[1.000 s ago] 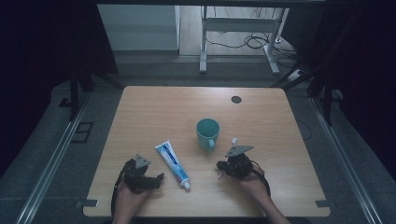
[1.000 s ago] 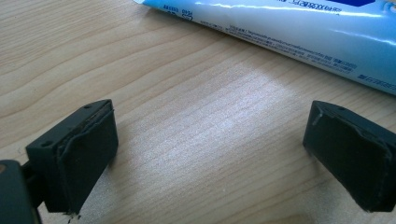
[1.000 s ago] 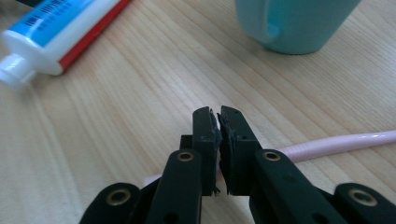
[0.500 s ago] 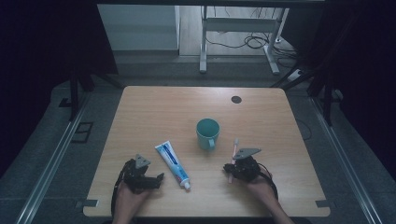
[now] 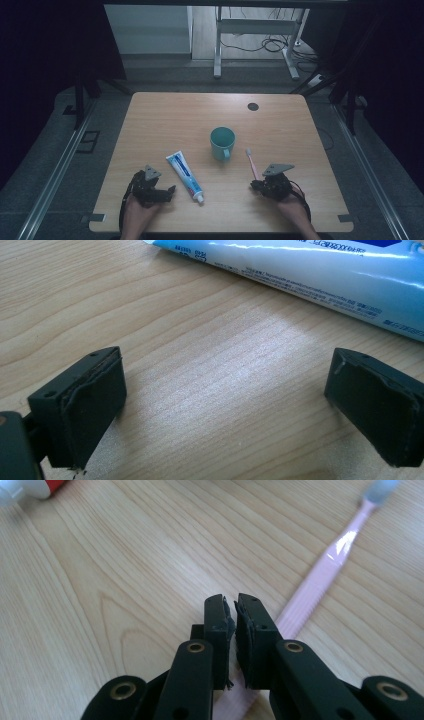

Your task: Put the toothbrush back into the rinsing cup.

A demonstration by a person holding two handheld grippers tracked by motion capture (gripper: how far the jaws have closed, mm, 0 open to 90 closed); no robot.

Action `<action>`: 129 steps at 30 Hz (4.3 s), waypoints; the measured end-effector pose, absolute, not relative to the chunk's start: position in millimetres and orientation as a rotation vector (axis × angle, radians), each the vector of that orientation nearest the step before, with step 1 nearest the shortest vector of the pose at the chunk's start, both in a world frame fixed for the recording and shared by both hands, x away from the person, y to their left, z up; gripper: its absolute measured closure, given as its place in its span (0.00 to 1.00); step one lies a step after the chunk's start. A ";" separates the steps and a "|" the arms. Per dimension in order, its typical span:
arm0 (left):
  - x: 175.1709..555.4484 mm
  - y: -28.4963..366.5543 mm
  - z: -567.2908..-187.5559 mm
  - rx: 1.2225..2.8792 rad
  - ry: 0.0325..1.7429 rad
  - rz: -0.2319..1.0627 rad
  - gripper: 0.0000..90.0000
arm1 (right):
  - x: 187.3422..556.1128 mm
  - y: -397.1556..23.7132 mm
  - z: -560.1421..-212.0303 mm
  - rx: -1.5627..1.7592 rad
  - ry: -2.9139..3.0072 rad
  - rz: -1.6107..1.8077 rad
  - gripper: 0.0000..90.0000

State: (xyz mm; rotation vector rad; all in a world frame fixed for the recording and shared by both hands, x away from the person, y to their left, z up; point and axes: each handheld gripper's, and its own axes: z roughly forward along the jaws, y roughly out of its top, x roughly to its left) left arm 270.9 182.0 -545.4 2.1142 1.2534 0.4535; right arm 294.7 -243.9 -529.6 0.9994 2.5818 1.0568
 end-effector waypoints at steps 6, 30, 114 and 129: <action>270.9 182.0 -545.4 2.114 1.254 0.453 0.04 | 292.3 -257.7 -528.7 1.028 2.564 1.039 0.92; 270.8 181.8 -545.4 2.111 1.257 0.452 0.04 | 294.1 -296.0 -516.7 1.098 2.529 0.966 0.86; 270.6 181.7 -545.3 2.111 1.261 0.450 0.04 | 397.5 -220.1 -490.5 1.184 2.937 0.052 0.87; 270.6 181.5 -545.4 2.107 1.263 0.449 0.04 | 388.8 -231.0 -474.1 1.169 2.904 0.195 0.87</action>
